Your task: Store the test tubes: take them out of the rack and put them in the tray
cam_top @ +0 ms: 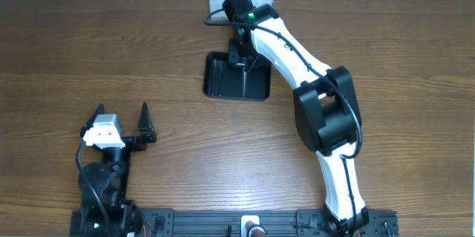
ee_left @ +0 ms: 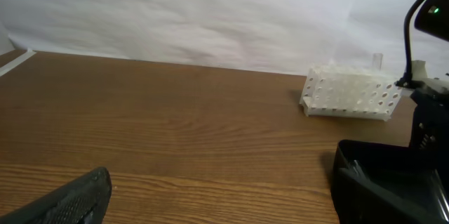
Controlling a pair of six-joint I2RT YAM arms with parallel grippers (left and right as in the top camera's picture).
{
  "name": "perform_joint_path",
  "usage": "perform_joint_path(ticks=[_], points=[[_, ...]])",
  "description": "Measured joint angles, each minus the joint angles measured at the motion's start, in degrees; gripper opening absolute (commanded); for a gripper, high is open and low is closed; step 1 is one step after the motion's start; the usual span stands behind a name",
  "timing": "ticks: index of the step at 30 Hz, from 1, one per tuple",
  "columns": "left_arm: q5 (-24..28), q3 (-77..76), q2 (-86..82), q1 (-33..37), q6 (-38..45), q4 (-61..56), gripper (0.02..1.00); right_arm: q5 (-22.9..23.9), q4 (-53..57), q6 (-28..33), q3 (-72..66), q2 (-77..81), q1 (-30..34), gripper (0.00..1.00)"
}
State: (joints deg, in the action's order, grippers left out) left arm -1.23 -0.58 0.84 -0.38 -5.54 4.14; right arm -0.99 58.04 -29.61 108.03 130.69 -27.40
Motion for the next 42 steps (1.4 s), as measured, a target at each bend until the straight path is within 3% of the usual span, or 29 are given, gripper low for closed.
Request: perform_joint_path(ticks=[2,7,18,25,28,30,42], points=[[0.0,0.0,0.0,0.0,0.0,0.0,0.998,0.0,-0.5,0.0,0.0,0.2,0.0,0.163],[0.0,0.0,0.0,0.0,0.0,0.0,0.996,0.0,-1.9,-0.3,0.0,0.5,0.0,0.279],[0.0,0.0,0.0,0.0,0.0,0.0,0.998,-0.6,0.9,-0.2,1.9,0.9,0.0,0.351],[0.0,0.0,0.0,0.0,0.0,0.0,0.998,-0.4,11.0,1.5,17.4,0.9,0.4,0.389],[0.0,0.0,0.0,0.0,0.0,0.0,0.998,1.6,12.1,2.5,24.0,0.9,0.9,0.470],[0.0,0.0,0.0,0.0,0.0,0.0,0.998,3.8,11.5,3.0,27.1,0.9,1.4,0.581],[0.0,0.0,0.0,0.0,0.0,0.0,0.998,15.4,-0.5,7.4,29.1,1.2,5.7,0.724]])
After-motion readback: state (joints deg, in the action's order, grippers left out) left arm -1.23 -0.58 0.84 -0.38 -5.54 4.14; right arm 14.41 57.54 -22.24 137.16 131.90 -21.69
